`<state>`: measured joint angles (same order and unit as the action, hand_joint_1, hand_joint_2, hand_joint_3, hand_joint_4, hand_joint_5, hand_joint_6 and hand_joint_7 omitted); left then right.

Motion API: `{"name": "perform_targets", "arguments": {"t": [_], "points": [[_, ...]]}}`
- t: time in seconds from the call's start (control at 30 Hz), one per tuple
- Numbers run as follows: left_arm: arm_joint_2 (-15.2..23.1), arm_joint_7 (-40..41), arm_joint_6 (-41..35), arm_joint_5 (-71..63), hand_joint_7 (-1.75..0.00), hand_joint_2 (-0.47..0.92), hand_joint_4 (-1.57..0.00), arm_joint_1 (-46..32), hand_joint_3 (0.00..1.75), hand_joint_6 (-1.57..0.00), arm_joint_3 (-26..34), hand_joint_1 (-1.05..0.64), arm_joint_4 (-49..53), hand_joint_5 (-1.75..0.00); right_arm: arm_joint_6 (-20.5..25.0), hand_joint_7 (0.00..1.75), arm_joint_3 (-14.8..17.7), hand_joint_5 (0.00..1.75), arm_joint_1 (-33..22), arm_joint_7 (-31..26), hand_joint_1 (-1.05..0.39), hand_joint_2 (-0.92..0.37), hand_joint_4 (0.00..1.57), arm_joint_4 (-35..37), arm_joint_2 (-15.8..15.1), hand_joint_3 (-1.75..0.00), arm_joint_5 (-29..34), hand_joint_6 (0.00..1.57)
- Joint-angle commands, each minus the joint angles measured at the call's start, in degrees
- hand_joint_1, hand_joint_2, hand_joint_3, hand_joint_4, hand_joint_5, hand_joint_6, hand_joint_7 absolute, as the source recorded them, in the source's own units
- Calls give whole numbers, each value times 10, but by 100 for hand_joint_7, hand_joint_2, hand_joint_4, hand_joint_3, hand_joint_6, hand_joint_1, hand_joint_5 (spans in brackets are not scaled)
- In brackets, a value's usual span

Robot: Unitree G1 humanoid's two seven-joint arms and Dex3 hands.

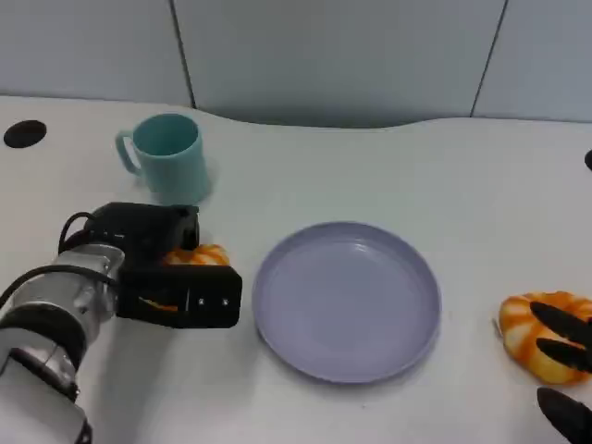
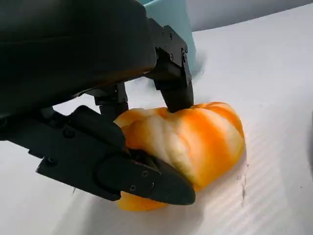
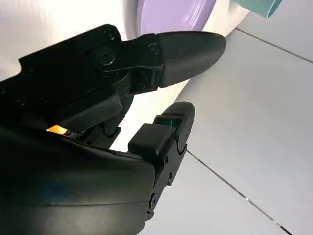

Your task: Grasp the bread from the table and place it into the plate.

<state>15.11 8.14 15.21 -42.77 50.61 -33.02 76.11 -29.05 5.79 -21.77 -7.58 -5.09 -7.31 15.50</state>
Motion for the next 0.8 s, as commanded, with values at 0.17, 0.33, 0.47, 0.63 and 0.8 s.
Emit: {"name": "perform_targets", "arguments": {"t": [0.17, 0.33, 0.47, 0.63, 0.8], "points": [[57, -11, 106, 68, -171, 92, -66, -6, 21, -43, 62, -21, -39, -175, -1, 0, 5, 4, 5, -5, -39, -92, 96, 6, -6, -34, 3, 75], [92, -43, 231, 102, -175, 88, -68, -9, 19, -47, 86, -18, -69, -175, 6, 0, 3, 4, 8, -2, -38, -92, 96, 4, -5, -35, 4, 75], [93, -102, 283, 140, -175, 88, -69, -8, 17, -51, 109, -20, -91, -175, 10, 0, 3, 3, 8, -2, -38, -92, 96, 3, -5, -35, 6, 75], [82, -151, 322, 169, -175, 89, -74, -10, 16, -53, 123, -21, -112, -175, 15, 0, 3, 4, 7, 3, -37, -92, 96, 2, -5, -34, -1, 75], [57, -220, 336, 205, -175, 90, -74, -6, 15, -51, 131, -22, -130, -175, 26, 0, 3, 3, 5, 2, -37, -92, 95, -6, -3, -34, 5, 75]]}}
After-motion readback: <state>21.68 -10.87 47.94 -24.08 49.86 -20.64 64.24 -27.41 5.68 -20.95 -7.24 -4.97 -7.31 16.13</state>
